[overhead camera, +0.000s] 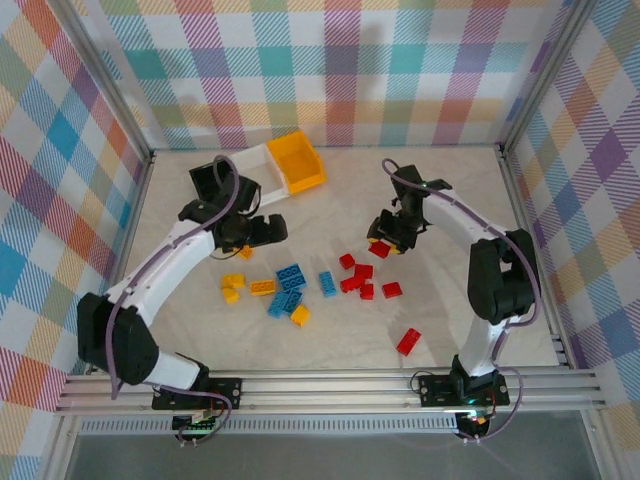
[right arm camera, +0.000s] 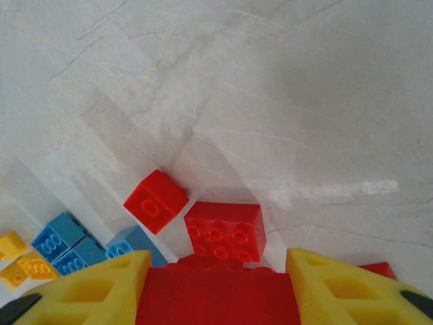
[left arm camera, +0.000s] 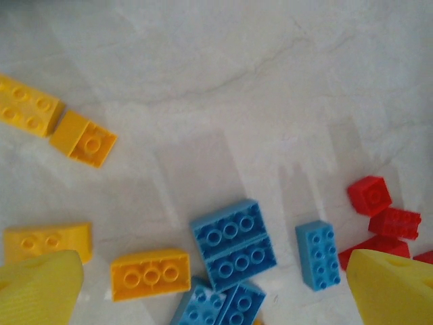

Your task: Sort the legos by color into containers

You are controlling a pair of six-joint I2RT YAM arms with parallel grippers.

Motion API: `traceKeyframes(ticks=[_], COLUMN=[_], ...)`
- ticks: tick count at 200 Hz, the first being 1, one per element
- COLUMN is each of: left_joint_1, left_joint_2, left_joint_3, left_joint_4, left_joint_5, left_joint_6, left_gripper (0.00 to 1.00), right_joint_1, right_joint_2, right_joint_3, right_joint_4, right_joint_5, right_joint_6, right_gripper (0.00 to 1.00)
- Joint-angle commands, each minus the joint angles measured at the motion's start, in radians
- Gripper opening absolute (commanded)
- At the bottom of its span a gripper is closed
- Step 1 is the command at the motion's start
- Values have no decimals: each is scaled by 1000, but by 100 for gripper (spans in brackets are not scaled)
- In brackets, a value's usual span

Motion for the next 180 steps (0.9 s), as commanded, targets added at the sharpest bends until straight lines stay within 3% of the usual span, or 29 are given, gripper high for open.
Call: traceKeyframes(ticks=[1,38,89,151,180], left_joint_1=[16,46,68,96,112], left_joint_2=[78,274,606,960,1055], left_joint_3=[87,281,628,1117,1228], left_joint_4=[26,20,-59,-153,-151], left_joint_5=[27,27,-76,-149,-180], left_joint_6=[27,25,78,71,30], left_gripper=[100,100,97,88,81], right_joint_1=[-15,-23,-25,-30,-30], right_joint_2=[-46,-56,-39,-28,-14], right_joint_3=[-23,-27,13,47,41], right_joint_4=[13,13,-9,-68,-71], right_joint_5=[-61,-96,-130,-139,-149], right_joint_6=[-21,-37,-63,-106,-104], right_gripper=[49,49,49,49,49])
